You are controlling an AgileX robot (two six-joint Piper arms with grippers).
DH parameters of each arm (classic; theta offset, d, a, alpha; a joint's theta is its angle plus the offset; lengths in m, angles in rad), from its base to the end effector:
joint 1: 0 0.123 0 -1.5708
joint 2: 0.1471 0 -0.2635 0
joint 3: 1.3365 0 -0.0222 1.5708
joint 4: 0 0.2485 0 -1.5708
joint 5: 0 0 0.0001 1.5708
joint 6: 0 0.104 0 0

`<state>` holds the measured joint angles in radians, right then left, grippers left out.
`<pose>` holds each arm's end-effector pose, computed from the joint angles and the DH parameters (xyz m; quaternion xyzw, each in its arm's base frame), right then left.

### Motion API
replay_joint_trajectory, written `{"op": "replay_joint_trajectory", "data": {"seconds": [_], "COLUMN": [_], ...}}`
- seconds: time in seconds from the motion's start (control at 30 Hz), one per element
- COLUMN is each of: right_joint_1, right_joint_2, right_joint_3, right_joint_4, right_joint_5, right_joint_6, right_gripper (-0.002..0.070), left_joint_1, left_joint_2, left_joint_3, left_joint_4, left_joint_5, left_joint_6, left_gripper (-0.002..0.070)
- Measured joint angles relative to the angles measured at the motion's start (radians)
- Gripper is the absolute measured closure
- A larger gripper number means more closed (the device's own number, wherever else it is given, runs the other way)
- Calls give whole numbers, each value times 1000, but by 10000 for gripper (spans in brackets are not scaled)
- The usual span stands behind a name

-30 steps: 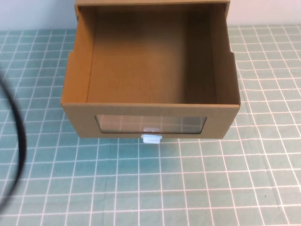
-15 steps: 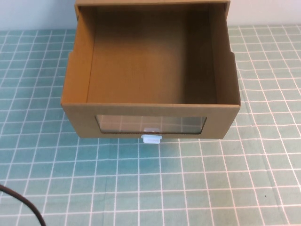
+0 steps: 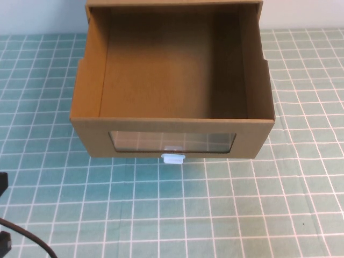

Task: Open the shoe box
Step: 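Pull the top drawer of the cardboard box fully open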

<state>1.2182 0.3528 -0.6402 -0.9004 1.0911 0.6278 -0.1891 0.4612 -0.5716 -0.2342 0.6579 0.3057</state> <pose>0.0877 0.0289 0.3250 -0.2603 0.7774 0.0352 0.5716 0.1110 -0.0363 0.2996 0.1670 0.8283 -0.0788 0.5290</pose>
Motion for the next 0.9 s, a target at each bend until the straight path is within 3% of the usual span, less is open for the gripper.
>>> {"op": "replay_joint_trajectory", "data": {"seconds": [0.23, 0.63, 0.9], "right_joint_1": [0, 0, 0], "right_joint_2": [0, 0, 0], "right_joint_3": [0, 0, 0], "right_joint_4": [2, 2, 2], "right_joint_5": [0, 0, 0], "right_joint_6": [0, 0, 0], "right_gripper": [689, 689, 689], "left_joint_1": [0, 0, 12], "left_joint_2": [0, -176, -420], "left_joint_3": [5, 278, 552], "left_joint_4": [108, 245, 249], "left_joint_5": [-46, -387, -423], "left_joint_6": [-4, -8, -195], "left_gripper": [680, 680, 680]}}
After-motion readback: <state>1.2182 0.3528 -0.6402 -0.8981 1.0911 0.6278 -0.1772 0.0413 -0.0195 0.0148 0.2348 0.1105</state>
